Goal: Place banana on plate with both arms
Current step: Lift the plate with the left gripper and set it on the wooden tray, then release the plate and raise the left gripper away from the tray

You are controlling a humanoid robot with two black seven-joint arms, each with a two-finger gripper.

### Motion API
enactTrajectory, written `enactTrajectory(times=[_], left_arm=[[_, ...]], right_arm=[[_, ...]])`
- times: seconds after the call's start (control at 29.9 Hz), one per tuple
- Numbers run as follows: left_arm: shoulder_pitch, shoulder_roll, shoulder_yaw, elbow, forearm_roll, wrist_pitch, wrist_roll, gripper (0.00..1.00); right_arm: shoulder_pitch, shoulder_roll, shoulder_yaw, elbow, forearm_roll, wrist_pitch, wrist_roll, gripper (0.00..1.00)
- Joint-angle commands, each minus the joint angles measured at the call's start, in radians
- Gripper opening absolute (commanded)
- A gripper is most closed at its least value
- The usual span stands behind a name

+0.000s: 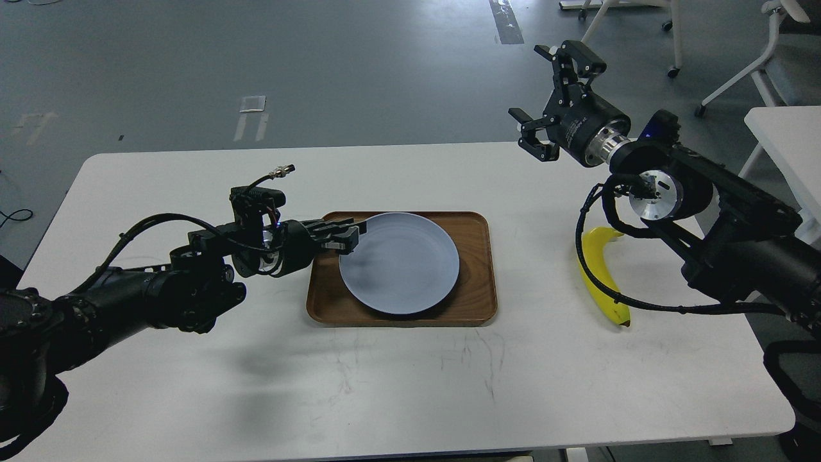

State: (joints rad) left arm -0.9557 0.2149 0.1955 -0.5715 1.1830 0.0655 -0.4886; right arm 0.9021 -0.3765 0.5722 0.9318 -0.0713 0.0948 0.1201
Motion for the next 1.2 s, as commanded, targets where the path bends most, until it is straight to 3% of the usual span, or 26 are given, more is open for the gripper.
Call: enactTrajectory(times=[0.0, 0.1, 0.23, 0.47, 0.5, 0.63, 0.7, 0.77, 0.8, 0.83, 0.87, 0.9, 0.94, 0.97, 1.04, 1.17], left_arm=[[-0.003, 0.006, -0.004, 0.001, -0.035, 0.001, 0.000, 0.89], [-0.017, 0.021, -0.008, 0.001, -0.123, 0.004, 0.000, 0.97], [-0.023, 0.027, -0.028, -0.001, -0.279, 0.004, 0.000, 0.97], [-0.133, 0.052, -0.186, -0.014, -0.646, -0.018, 0.000, 0.98], [-0.149, 0.055, -0.198, -0.016, -0.657, -0.039, 0.000, 0.98], [-0.206, 0.107, -0.344, -0.030, -0.782, -0.374, 0.000, 0.98], [-0.199, 0.113, -0.415, -0.030, -0.850, -0.441, 0.000, 0.98], [-0.167, 0.133, -0.526, -0.030, -0.977, -0.473, 0.225, 0.98], [-0.154, 0.141, -0.554, -0.031, -1.014, -0.475, 0.286, 0.98], [-0.128, 0.153, -0.609, -0.042, -1.086, -0.480, 0.397, 0.98], [-0.103, 0.164, -0.657, -0.077, -1.140, -0.495, 0.482, 0.98], [-0.103, 0.164, -0.657, -0.077, -1.140, -0.495, 0.482, 0.98], [-0.071, 0.181, -0.692, -0.134, -1.175, -0.516, 0.536, 0.98], [-0.051, 0.195, -0.709, -0.169, -1.183, -0.524, 0.547, 0.98], [0.021, 0.266, -0.763, -0.307, -1.188, -0.536, 0.544, 0.98], [0.060, 0.291, -0.789, -0.358, -1.185, -0.532, 0.538, 0.98]], right_arm=[[0.000, -0.001, 0.000, 0.001, 0.001, -0.003, 0.000, 1.00], [0.000, 0.001, 0.000, 0.001, -0.001, -0.003, 0.000, 1.00], [0.000, 0.004, -0.003, 0.004, -0.001, -0.003, 0.000, 1.00], [0.024, -0.008, -0.017, 0.054, -0.027, -0.001, 0.001, 1.00], [0.024, -0.013, -0.017, 0.056, -0.033, -0.001, 0.001, 1.00], [0.020, -0.038, -0.018, 0.065, -0.076, -0.001, 0.001, 1.00], [0.017, -0.042, -0.018, 0.074, -0.079, -0.001, 0.001, 1.00], [0.014, -0.050, -0.020, 0.084, -0.081, 0.000, 0.001, 1.00], [0.014, -0.050, -0.020, 0.084, -0.082, 0.000, 0.001, 1.00], [0.014, -0.050, -0.025, 0.088, -0.087, 0.000, 0.001, 1.00], [0.012, -0.050, -0.038, 0.090, -0.106, 0.000, 0.001, 1.00], [0.012, -0.050, -0.038, 0.090, -0.107, 0.000, 0.001, 1.00], [0.014, -0.050, -0.054, 0.091, -0.142, 0.002, 0.003, 1.00], [0.014, -0.050, -0.058, 0.093, -0.160, 0.002, 0.004, 1.00], [0.015, -0.053, -0.064, 0.104, -0.217, 0.002, 0.013, 1.00], [0.021, -0.074, -0.069, 0.120, -0.240, 0.002, 0.013, 1.00]])
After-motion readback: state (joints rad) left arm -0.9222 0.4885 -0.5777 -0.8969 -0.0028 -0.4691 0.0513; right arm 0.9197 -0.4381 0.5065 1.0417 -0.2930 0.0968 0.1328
